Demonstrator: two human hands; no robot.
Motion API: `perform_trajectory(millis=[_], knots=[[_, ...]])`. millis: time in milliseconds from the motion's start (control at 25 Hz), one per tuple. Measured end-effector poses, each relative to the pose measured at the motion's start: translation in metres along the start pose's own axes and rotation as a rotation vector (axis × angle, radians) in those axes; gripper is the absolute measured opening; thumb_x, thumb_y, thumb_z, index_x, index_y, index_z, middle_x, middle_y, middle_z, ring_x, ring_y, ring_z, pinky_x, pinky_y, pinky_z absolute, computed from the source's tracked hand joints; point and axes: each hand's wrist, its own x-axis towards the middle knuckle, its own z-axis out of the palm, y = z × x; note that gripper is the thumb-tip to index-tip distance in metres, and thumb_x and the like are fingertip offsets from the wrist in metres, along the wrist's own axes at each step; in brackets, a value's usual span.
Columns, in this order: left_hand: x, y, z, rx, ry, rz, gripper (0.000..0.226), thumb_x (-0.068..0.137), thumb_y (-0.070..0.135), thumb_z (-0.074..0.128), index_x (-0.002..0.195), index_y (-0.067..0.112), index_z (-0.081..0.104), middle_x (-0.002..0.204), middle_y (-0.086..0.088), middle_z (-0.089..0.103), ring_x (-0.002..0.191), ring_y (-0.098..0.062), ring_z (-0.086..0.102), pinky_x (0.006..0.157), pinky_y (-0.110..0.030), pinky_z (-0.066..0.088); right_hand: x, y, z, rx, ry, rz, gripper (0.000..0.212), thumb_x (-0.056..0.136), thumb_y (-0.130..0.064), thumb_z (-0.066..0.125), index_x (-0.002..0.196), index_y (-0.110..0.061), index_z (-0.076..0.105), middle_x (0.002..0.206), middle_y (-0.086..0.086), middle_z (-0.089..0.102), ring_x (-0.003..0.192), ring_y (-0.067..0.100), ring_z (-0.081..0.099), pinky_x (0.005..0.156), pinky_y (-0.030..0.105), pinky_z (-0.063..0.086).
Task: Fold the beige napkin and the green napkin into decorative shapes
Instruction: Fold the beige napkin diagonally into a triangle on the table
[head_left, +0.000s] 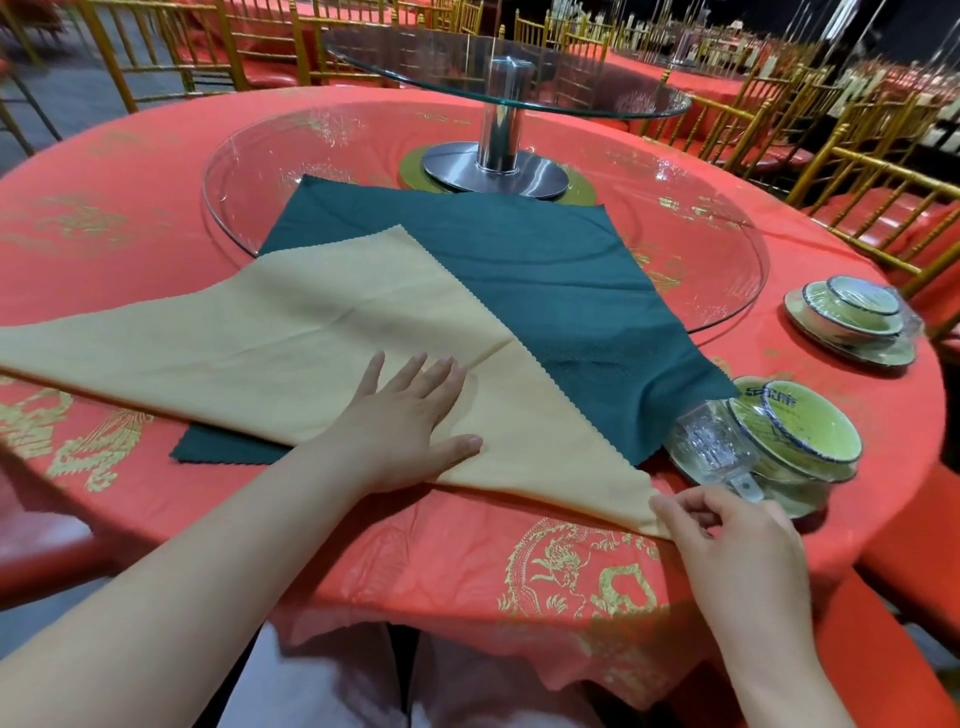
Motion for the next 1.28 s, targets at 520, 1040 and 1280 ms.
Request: perform_trajectory(millis=[520,1040,1280], knots=[[0.000,0.005,0.008,-0.028,0.010,0.008,0.094,0.063,0.073,-0.009,0.146,0.030,-0.004,0.155,0.011,-0.008,0.142,-0.012,-0.008,0.112,-0.044,-0.011,-0.010,0.011,0.001,0.126,-0.016,0.012,0.012,0.080,-0.017,0.069,0.086,-0.028,0.071,0.067,-0.014,0.059,0.078,0.021,0.048,0.070,0.033,0.038],[-0.025,0.009,0.012,-0.062,0.002,-0.004,0.093,0.066,0.077,-0.008,0.146,0.029,-0.006,0.155,0.009,-0.011,0.142,-0.013,-0.010,0.114,-0.041,-0.004,-0.018,-0.009,0.011,-0.061,0.150,-0.201,0.017,0.082,-0.023,0.062,0.094,-0.014,0.071,0.086,0.004,0.058,0.084,0.025,0.049,0.078,0.038,0.037],[-0.025,0.006,0.012,-0.085,-0.024,-0.018,0.079,0.085,0.061,0.016,0.146,0.017,-0.008,0.155,0.005,-0.011,0.141,-0.010,-0.011,0.115,-0.039,-0.005,-0.035,-0.110,0.053,-0.047,-0.477,-0.569,0.081,0.082,-0.068,0.007,0.148,-0.021,0.013,0.156,-0.004,0.005,0.144,0.014,-0.001,0.114,0.029,0.000]])
